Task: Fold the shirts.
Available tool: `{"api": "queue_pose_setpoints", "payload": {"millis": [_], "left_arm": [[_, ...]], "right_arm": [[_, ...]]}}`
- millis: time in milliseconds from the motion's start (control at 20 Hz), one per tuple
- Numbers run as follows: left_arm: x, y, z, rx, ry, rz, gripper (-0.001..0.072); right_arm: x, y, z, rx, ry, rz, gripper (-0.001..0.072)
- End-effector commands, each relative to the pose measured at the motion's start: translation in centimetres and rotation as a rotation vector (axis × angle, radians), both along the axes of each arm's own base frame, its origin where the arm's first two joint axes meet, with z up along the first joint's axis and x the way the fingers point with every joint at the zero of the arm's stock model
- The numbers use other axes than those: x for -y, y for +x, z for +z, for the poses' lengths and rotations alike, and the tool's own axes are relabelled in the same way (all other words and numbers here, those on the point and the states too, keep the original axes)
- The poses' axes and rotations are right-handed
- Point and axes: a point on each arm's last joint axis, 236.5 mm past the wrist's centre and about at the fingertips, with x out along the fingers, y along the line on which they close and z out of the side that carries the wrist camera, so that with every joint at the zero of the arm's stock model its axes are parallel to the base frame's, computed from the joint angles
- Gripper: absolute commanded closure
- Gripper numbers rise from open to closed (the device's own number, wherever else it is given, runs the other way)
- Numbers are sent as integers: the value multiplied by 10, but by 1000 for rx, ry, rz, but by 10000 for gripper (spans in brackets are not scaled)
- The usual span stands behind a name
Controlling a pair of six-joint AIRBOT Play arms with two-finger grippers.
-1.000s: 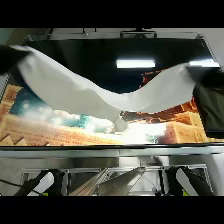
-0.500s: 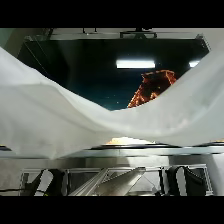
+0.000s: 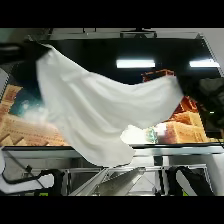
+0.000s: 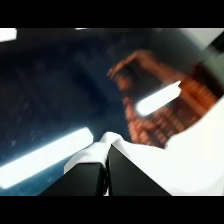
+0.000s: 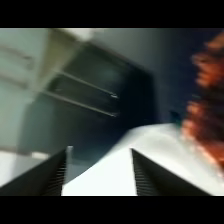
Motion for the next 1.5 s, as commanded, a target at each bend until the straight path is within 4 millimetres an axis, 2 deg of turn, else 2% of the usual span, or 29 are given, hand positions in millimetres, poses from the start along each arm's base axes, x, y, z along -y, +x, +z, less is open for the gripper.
{"api": "queue_pose_setpoints", "payload": {"millis": [0,50,150,250,300,400,550,700,750,800,850,1000,1100,1250,1350,1450], "left_arm": [[0,57,-141,-255,141,31,533],[-12,60,-152,-324,140,45,374],[-35,50,-156,-423,135,45,374],[-59,30,-158,-522,111,81,375],[-69,18,-162,-574,93,107,374],[-77,-16,-173,-671,71,119,374],[-69,-85,-195,-833,36,119,374],[-55,-150,-215,-954,6,131,374],[-55,-163,-222,-969,-3,157,374],[-58,-165,-229,-939,-2,191,374],[-66,-157,-236,-893,-2,254,374],[-97,-110,-246,-727,16,428,374],[-105,-89,-247,-708,21,436,374],[-114,-79,-262,-770,44,386,374],[-121,-76,-280,-815,83,363,374],[-121,-72,-295,-860,77,335,374]], "right_arm": [[34,27,-110,-209,-95,-162,198],[33,37,-106,-186,-135,-106,198],[26,48,-77,-92,-216,24,198],[29,47,-52,-32,-223,100,199],[34,43,-49,-30,-215,121,200],[48,31,-56,-69,-170,139,200],[73,9,-83,-175,-162,154,200],[69,-9,-112,-266,-89,232,200],[66,-12,-123,-295,-65,253,200],[63,-13,-133,-317,-43,267,200],[62,-14,-145,-342,-23,271,200],[64,-9,-173,-394,16,284,200],[61,-4,-186,-416,30,307,200],[47,7,-197,-436,31,361,201],[38,17,-200,-438,29,386,201],[34,27,-198,-427,17,404,200]]}}
